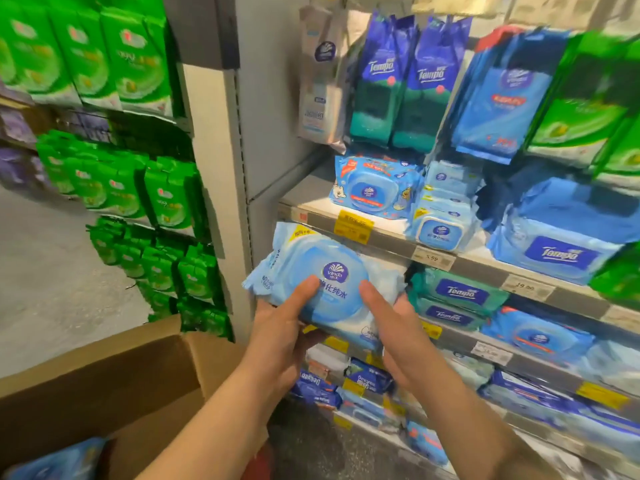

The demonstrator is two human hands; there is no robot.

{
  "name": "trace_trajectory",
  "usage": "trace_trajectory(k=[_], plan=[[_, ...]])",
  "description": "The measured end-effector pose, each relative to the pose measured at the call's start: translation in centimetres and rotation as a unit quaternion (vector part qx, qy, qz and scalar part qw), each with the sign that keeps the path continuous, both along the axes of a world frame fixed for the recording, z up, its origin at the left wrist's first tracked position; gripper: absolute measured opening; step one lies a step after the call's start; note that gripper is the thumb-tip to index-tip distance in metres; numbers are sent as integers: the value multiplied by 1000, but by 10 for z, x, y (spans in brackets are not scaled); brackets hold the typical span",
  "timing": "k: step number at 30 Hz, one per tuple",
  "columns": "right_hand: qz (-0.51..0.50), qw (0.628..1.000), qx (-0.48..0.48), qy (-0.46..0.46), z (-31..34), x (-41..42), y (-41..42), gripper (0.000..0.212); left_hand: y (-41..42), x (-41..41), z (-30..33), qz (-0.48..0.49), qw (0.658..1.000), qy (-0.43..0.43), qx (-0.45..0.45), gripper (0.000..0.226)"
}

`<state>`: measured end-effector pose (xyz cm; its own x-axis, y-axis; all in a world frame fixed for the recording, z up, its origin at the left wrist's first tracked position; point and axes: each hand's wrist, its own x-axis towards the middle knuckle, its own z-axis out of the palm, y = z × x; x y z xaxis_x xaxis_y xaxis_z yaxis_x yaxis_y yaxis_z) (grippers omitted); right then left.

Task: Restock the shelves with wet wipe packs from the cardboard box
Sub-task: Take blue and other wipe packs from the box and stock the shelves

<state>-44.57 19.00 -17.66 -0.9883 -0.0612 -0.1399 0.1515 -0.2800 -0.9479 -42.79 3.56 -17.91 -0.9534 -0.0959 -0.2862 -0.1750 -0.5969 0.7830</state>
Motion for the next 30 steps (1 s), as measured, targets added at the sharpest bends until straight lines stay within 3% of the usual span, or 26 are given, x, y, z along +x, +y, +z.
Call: trace_trajectory(k=[5, 7, 13, 16, 22, 25, 30], plan=[[-60, 997, 23, 52, 15, -17, 46, 45, 25, -31, 22, 28, 999, 14, 13, 71], [-89, 993, 39, 72, 17, -26, 61, 51, 22, -48, 28, 44, 998, 21, -39, 79], [-91, 979, 141, 115, 31, -65, 75, 80, 10, -103, 43, -124, 963, 126, -205, 77], [-93, 952, 248, 152, 52, -90, 74, 79, -2, -138, 54, -145, 932, 187, -274, 71], [-87, 894, 386, 211, 91, -156, 63, 95, -35, -216, 68, -128, 869, 233, -418, 80], [-111, 874, 414, 228, 95, -182, 55, 96, -42, -248, 69, -146, 846, 252, -446, 72], [-116, 826, 507, 218, 91, -203, 55, 95, -41, -285, 52, -151, 829, 255, -475, 83]])
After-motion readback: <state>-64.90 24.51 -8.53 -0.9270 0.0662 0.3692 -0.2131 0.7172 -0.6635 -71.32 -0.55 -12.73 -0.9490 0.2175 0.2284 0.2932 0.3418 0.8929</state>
